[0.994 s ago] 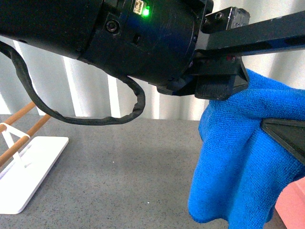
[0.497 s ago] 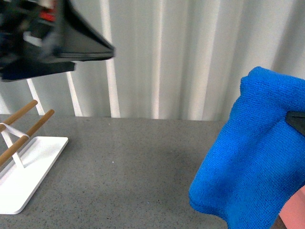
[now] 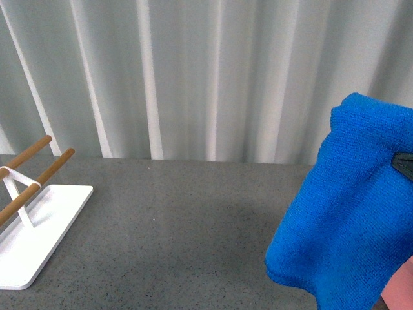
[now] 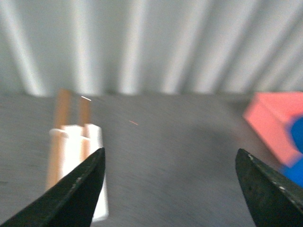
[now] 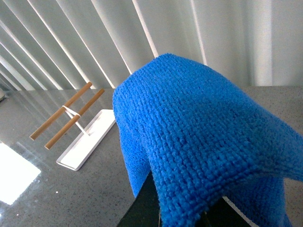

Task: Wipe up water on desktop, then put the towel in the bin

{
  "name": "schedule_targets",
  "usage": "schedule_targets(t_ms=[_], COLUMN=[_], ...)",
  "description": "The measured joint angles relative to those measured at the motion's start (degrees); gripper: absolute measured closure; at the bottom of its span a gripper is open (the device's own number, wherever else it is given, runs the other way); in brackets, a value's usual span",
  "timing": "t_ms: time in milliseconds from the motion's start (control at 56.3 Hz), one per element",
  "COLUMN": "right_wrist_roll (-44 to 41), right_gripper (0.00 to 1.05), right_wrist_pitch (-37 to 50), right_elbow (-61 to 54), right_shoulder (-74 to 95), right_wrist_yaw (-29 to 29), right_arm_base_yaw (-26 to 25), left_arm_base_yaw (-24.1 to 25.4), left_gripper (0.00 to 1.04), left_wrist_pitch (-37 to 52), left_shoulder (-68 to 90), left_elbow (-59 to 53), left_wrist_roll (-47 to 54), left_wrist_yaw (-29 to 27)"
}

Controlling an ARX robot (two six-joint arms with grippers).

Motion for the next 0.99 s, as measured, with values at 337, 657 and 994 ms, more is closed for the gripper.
schedule_targets(t_ms=[337, 657, 994], right_wrist_roll=[-0.4, -2.6, -3.9], right_gripper=[1.00, 1.00, 1.00], right_wrist_pitch=[-1.6, -7.7, -10.8], right_elbow=[0.0, 0.6, 0.7], right_shoulder=[-0.1, -1.5, -2.5], right_wrist_yaw=[0.3, 3.0, 5.6], right_arm_base_yaw=[-0.1, 0.3, -0.6], left_arm_base_yaw=[-4.8, -12.9, -22.2], left_gripper=[0.93, 1.01, 1.01], left_wrist_pitch=[8.3, 5.8, 2.7], left_shoulder=[-18.0, -25.5, -31.4], left_elbow=[-16.8, -21.4, -24.0], left_wrist_roll=[-1.7, -1.9, -1.9], left_wrist_yaw=[-18.3, -26.0, -34.5])
